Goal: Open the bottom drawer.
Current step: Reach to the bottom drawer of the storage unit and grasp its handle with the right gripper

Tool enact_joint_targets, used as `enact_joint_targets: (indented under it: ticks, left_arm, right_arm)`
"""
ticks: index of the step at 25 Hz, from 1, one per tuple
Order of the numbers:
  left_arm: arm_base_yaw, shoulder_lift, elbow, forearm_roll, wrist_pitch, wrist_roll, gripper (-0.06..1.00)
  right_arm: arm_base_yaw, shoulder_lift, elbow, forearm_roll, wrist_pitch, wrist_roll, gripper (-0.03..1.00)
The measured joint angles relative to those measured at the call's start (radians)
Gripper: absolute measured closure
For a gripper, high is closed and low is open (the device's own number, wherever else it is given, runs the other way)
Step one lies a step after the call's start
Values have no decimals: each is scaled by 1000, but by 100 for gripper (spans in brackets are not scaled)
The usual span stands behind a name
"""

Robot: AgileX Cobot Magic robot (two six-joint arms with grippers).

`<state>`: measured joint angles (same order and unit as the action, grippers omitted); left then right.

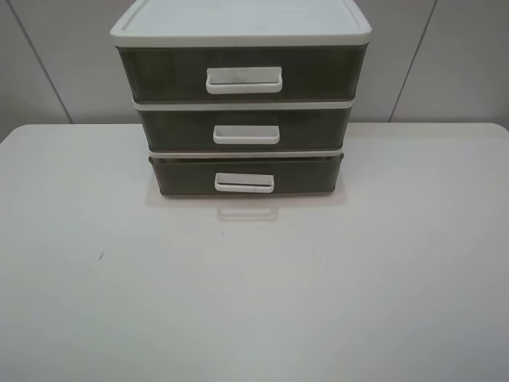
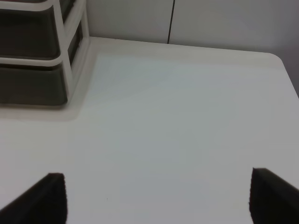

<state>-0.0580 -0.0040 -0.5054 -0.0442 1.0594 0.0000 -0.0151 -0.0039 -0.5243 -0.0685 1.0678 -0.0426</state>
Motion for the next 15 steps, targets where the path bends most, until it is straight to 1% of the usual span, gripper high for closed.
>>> enact_joint_targets:
  ticks: [15]
  left_arm:
    - [0,0,0,0,0,0,20]
  right_arm:
    - [2,0,0,0,0,5,19]
